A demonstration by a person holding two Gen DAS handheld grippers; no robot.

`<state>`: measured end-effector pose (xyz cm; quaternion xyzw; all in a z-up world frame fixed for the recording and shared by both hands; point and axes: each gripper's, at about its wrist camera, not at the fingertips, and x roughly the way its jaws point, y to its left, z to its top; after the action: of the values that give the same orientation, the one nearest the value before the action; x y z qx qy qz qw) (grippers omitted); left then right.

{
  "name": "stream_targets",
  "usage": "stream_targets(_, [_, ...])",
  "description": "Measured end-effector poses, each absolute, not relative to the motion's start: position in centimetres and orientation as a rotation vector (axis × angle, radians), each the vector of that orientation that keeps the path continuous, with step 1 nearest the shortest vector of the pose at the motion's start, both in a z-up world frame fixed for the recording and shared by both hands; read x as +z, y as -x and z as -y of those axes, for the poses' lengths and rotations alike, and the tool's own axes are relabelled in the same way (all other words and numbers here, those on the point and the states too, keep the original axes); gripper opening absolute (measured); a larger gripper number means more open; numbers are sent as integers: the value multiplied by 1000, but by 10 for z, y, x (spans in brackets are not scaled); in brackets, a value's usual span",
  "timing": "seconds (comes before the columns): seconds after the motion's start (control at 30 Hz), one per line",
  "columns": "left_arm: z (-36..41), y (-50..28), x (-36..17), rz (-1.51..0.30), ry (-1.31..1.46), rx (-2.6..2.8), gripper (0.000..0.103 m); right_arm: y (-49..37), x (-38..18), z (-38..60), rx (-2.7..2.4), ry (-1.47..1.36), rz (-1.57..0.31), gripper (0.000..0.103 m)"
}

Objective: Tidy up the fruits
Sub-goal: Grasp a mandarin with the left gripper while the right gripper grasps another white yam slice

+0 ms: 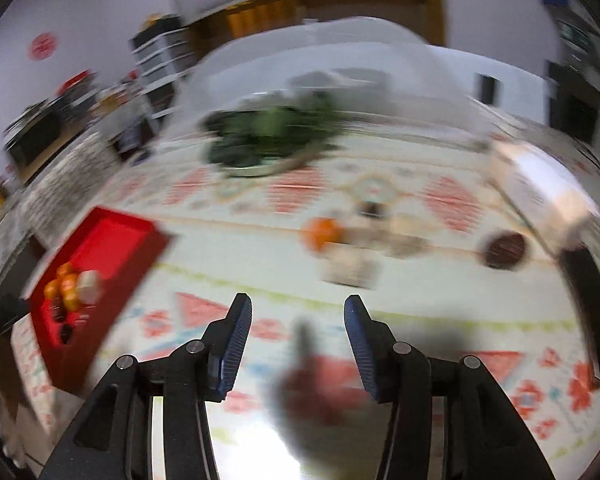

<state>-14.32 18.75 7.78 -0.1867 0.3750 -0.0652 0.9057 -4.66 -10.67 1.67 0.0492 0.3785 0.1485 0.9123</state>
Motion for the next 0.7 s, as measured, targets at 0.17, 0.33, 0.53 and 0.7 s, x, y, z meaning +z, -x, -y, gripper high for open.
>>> stream_targets(0.17, [-145, 130, 62, -864, 353, -222, 89, 31, 9, 138, 282, -170, -787, 52])
stream_targets(0.33, [-132, 128, 63, -861, 339, -217, 88, 8, 0, 137, 295, -193, -805, 52])
stream_targets(0.53, [-131, 120, 61, -870, 363, -202, 88, -11, -14, 107, 329, -169, -832, 52])
stream_targets(0.7, [-129, 111, 64, -877, 335, -183, 88, -23, -19, 92, 312, -145, -832, 52])
